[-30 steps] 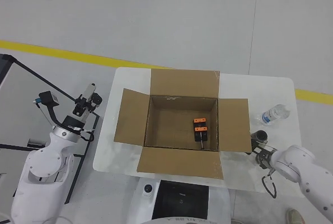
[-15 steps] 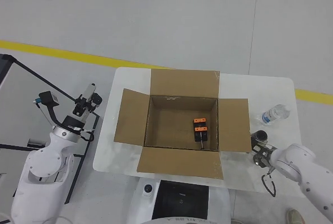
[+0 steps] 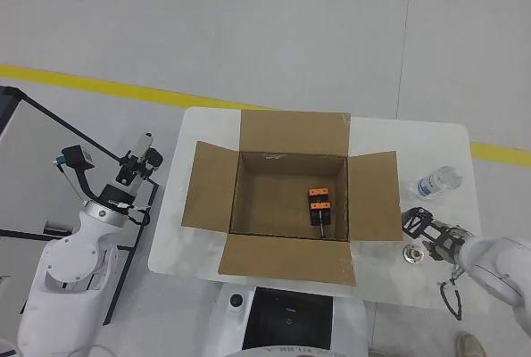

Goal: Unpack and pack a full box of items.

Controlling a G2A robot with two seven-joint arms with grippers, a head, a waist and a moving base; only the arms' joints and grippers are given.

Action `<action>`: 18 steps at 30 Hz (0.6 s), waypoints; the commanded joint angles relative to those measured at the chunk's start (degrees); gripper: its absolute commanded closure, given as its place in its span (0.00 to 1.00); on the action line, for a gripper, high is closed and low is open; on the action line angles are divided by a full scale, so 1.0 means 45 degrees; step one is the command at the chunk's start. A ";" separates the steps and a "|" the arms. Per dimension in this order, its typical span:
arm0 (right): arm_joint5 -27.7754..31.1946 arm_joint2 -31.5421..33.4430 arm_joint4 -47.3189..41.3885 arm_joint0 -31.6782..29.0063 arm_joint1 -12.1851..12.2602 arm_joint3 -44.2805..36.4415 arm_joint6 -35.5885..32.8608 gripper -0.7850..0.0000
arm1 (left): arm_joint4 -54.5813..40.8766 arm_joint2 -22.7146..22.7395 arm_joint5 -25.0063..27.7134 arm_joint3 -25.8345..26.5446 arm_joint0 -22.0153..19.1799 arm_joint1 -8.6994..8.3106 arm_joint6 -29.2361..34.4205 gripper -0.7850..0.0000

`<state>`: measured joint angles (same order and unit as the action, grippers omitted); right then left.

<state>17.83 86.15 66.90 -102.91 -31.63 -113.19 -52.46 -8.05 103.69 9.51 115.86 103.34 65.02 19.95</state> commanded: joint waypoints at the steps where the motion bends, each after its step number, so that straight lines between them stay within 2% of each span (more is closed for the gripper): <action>1: -0.0100 0.2288 -0.0077 -0.1628 0.0079 -0.0587 0.0195 0.58 | 0.0000 0.0000 0.0000 0.0000 0.0000 0.0000 0.0000 0.00; 3: -0.0325 0.4205 -0.0315 -0.3040 0.0009 -0.1051 0.0367 0.60 | 0.0000 0.0000 0.0000 0.0000 0.0000 0.0000 0.0000 0.00; 6: 0.0087 0.7109 -0.1118 -0.5013 -0.0328 -0.1790 0.1351 0.60 | 0.0000 0.0000 0.0000 0.0000 0.0000 0.0000 0.0000 0.00; 10: 0.2120 1.0251 -0.2261 -0.6803 -0.0946 -0.2858 0.3524 0.60 | 0.0000 0.0000 0.0000 0.0000 0.0000 0.0000 0.0000 0.00; 14: 0.4924 1.1931 -0.2977 -0.6642 -0.1139 -0.3764 0.5510 0.61 | 0.0000 0.0000 0.0000 0.0000 0.0000 0.0000 0.0000 0.00; 18: 0.6434 1.2052 -0.3287 -0.5220 -0.0770 -0.4308 0.6047 0.62 | 0.0000 0.0000 0.0000 0.0000 0.0000 0.0000 0.0000 0.00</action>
<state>45.47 141.07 52.29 -128.83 -35.82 -131.96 -25.06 -8.05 103.69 9.51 115.86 103.34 65.02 19.95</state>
